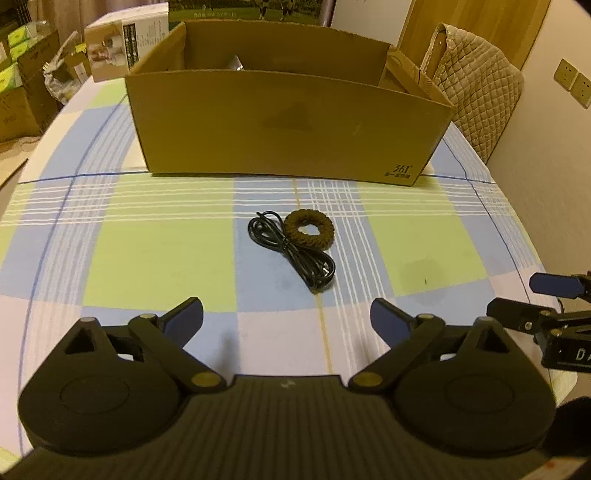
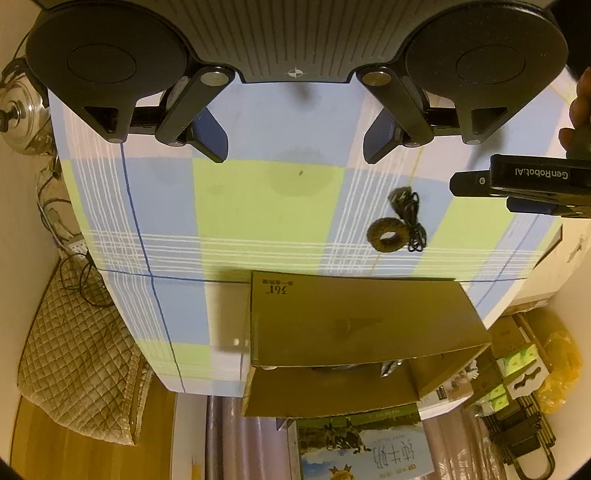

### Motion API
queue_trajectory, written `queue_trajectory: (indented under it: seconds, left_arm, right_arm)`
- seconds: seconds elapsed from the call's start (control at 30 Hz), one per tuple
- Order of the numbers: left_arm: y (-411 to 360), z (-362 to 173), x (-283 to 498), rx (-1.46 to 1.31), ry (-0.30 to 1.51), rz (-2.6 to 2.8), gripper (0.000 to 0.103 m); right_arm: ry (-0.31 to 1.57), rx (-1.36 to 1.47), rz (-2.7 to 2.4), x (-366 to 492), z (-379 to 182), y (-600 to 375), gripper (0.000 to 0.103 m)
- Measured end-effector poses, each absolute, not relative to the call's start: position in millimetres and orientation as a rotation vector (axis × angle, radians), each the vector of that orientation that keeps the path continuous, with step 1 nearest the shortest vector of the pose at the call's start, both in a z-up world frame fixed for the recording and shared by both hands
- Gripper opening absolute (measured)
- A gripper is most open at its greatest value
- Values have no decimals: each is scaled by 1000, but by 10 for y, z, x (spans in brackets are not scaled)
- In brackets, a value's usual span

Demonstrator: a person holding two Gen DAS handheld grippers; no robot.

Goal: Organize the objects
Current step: 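Lower both open tools toward the black cable and brown hair tie, then grasp the black USB cable with the left tool while the right tool grasps the brown hair tie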

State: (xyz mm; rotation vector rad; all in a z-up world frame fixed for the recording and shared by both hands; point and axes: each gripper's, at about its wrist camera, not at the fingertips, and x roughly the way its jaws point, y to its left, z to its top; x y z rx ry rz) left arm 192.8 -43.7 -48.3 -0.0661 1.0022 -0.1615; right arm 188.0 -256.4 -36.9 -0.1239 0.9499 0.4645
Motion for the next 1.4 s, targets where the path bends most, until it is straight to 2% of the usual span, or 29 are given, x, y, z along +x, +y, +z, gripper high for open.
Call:
queue_trajectory:
  seconds: [0.43,0.57,0.67,0.73,0.77,0.8,0.9,0.97,1.27,1.4]
  left_arm:
    - [-526,-825,2458,-116,1044,-164,83]
    - [-545,-935,2558,-113,1060,-166,68]
    - [-555,-1004,2597,-100,1061,-173,66]
    - [-554,-1008,2610,-86,1049,-176,61]
    - [-543,-1005,2618,-83,1046,-177,54]
    - [-528,-1000,2624,-77,1044,-180,42]
    - [-469,-978,2640,-42,1052,-187,23]
    - [-412,-953,2635,-17,1055,-188,19]
    - [-63,-914,2501,137,1060,-185,19]
    - [72,-897,2467,122,1055,-194,25]
  right_arm:
    - [984,-126,449,2152,-550,-2544,69]
    - [985,-126,450,2205,-567,-2522,69]
    - [992,-128,450,2248,-592,-2496,69]
    - [996,-126,452,2269,-608,-2477,69]
    - [999,-124,453,2277,-615,-2468,69]
    - [1001,-122,456,2287,-622,-2456,69]
    - [1002,-125,465,2302,-640,-2406,69]
    - [1004,-129,473,2310,-663,-2367,69]
    - [995,-135,554,2309,-760,-2064,69]
    - [976,-143,615,2315,-813,-1876,69]
